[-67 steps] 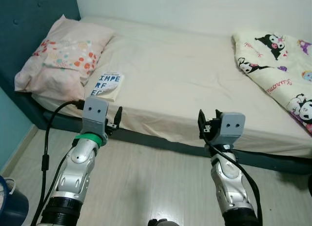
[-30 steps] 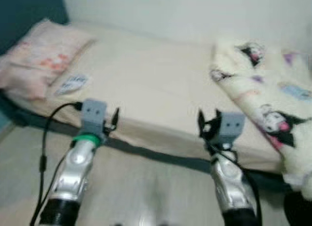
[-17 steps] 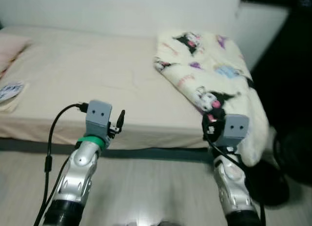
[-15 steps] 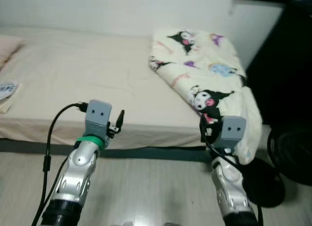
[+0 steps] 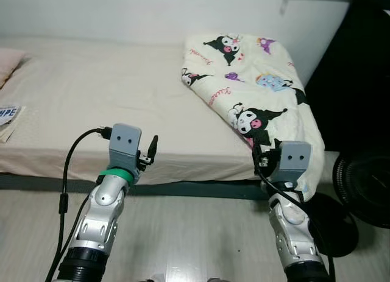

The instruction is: Clean up the room

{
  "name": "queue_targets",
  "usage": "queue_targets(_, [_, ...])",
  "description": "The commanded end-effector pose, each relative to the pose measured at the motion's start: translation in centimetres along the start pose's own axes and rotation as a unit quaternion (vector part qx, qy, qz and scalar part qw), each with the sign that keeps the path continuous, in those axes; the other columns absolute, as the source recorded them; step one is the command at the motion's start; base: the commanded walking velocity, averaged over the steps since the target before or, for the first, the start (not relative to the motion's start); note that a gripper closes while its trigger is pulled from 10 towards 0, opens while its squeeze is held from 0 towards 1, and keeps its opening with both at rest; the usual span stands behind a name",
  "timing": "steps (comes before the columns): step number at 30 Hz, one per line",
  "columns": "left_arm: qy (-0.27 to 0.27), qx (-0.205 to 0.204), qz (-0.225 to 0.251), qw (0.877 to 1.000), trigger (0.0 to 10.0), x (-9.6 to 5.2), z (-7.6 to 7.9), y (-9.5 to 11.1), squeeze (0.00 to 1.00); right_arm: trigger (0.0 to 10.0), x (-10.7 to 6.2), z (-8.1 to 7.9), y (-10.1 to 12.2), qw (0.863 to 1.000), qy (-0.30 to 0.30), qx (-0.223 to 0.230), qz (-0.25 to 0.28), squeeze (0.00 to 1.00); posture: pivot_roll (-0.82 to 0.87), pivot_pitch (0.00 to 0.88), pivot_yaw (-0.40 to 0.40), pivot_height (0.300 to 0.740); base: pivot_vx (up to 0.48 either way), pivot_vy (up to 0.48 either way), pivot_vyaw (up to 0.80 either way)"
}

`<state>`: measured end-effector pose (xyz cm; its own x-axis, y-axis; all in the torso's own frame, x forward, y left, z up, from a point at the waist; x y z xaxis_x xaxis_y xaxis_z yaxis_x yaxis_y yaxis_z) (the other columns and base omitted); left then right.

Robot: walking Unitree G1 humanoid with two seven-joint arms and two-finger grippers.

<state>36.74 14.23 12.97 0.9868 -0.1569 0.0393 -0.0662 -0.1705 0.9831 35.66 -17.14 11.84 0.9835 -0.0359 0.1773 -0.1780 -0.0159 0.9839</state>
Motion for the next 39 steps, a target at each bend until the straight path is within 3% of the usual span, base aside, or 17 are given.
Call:
queue_targets(1, [-0.004, 0.003, -0.002, 1.000, 10.0, -0.05, 0.21, -0.28, 0.00, 10.0, -0.04, -0.03, -0.20, 1.000, -0.002, 0.005, -0.003, 0.00, -0.03, 0.010, 0.038, 0.740, 0.330, 0.000, 0.00])
queue_targets(39, [-0.006, -0.001, 0.003, 1.000, 10.0, 0.12, 0.32, -0.09, 0.00, 10.0, -0.05, 0.08, -0.29, 1.000, -0.004, 0.004, -0.005, 0.00, -0.04, 0.013, 0.041, 0.740, 0.351, 0.000, 0.00])
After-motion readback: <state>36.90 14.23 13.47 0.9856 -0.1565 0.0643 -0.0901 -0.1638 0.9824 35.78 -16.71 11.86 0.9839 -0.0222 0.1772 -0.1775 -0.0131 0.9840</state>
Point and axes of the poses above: a point about 5 cm out from each wrist's last joint towards the gripper, its own x axis pointing out of the wrist towards the gripper, its own y axis along the axis of the wrist's last joint, z = x × y, the point moved 5 cm from there along x, pointing out of the wrist towards the gripper, and after that the axes turned 2 degrees about x, right-handed, at the moved point
